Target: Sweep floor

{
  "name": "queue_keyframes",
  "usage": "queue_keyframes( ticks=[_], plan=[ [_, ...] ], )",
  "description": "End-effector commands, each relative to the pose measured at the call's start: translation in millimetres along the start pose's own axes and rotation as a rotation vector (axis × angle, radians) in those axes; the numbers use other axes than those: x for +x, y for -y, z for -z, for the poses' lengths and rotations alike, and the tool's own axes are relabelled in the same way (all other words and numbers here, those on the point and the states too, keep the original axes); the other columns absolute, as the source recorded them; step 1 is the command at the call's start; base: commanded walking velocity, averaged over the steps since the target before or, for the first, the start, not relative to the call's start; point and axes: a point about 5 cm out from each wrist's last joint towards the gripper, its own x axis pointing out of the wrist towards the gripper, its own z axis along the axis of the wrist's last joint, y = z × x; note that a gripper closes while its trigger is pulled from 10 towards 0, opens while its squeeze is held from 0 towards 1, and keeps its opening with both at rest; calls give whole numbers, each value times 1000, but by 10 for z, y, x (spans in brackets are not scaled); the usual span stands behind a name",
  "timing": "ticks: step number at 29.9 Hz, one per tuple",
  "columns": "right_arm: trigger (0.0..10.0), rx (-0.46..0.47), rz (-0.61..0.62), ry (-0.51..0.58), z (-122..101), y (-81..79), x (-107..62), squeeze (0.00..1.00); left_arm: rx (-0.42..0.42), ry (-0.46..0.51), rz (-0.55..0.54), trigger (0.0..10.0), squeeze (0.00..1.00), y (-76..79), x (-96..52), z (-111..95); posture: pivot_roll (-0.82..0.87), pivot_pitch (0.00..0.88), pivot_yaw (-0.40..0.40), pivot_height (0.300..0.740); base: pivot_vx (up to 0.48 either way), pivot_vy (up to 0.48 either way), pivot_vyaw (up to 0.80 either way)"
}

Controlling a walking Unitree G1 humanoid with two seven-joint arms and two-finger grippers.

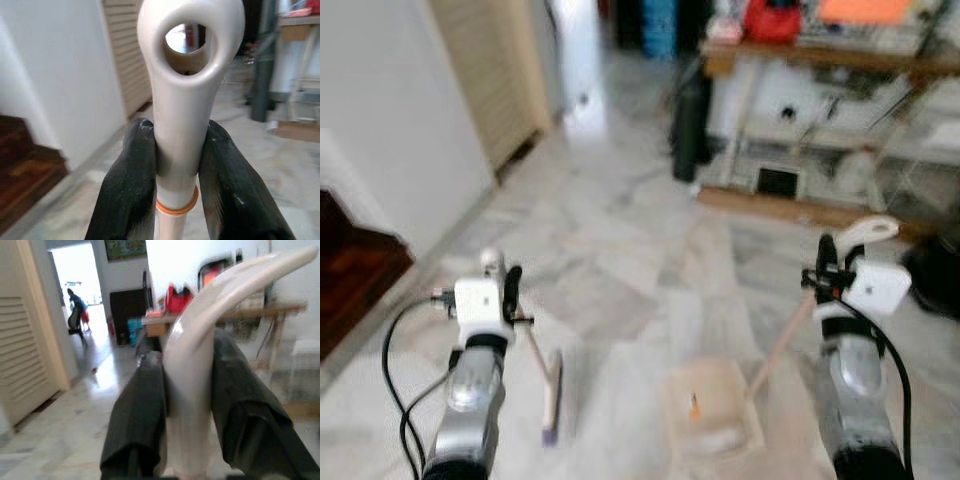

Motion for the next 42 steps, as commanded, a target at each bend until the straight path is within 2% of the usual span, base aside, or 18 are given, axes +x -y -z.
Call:
queue_keyframes(
  ticks=[1,14,20,42],
  plan=[
    [10000,42,-46,35,-94,-88,56,0,1,50,3,10000,0,20,63,-113,-53,0,26,740,0,0,0],
    [10000,82,-142,19,-67,-310,-1,0,-1,42,15,10000,0,29,29,-104,-47,0,36,740,0,0,0],
    [10000,72,-161,16,-58,-343,-19,0,5,42,25,10000,0,43,18,-104,-46,0,36,740,0,0,0],
    [10000,66,-162,9,-43,-315,-34,0,6,32,44,10000,0,76,-8,-88,-46,0,38,740,0,0,766]
  ],
)
